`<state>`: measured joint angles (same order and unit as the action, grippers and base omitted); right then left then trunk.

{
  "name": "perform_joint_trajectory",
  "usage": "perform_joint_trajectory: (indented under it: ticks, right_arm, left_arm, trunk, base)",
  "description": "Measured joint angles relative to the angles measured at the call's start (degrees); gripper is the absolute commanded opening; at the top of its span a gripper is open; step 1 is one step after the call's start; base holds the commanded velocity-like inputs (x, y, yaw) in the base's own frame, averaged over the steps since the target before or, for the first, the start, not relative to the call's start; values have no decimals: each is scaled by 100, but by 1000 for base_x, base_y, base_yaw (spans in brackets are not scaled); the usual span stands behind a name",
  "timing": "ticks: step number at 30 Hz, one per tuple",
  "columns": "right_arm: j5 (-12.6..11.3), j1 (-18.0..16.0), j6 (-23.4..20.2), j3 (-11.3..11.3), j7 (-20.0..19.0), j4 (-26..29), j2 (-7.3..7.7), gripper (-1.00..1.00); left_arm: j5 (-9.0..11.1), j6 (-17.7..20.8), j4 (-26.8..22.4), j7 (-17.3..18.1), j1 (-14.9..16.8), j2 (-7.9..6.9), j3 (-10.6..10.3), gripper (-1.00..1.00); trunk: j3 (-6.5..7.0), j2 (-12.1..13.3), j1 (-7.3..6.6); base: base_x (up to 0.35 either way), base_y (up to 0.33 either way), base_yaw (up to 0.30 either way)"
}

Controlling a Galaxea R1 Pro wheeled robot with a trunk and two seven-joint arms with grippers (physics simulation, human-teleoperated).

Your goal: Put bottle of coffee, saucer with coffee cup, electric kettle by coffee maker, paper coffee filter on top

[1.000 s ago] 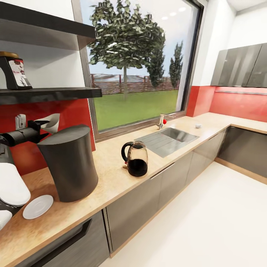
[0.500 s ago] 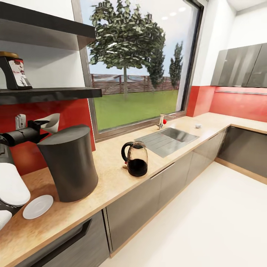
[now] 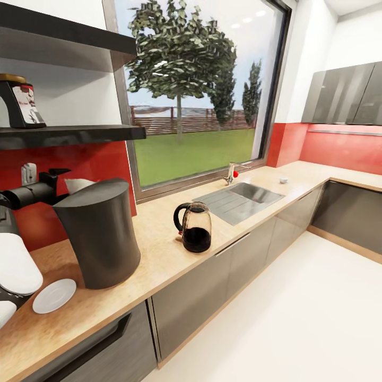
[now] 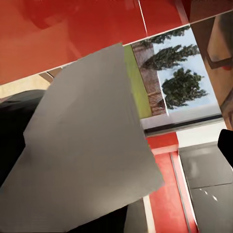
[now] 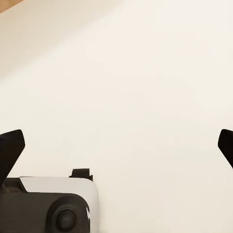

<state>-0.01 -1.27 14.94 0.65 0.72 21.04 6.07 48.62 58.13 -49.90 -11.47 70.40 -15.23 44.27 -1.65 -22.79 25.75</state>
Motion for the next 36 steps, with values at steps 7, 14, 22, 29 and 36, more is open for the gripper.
perform_joint_trajectory:
  ticks: [7,14,22,29,36]
  right_arm:
    - [1,0,0,0,-2,0,0,100]
    - [1,0,1,0,-3,0,0,100]
    - [1,0,0,0,-3,0,0,100]
    - [1,0,0,0,-1,0,0,100]
    - [1,0,0,0,-2,0,-1,100]
  left_arm:
    - [0,0,0,0,0,-7,0,100]
    - [0,0,0,0,0,-14,-5,100]
    - [0,0,-7,-3,11,-49,22,100]
    - [2,0,-9,-10,17,-97,29,100]
    - [6,0,-9,-10,15,-173,33,100]
  trunk:
    - [0,0,0]
    - [0,0,0]
    - [0,0,0]
    - [0,0,0]
    - [0,0,0]
  base:
    - [0,0,0]
    - [0,0,0]
    - [0,0,0]
    - [0,0,0]
    - [0,0,0]
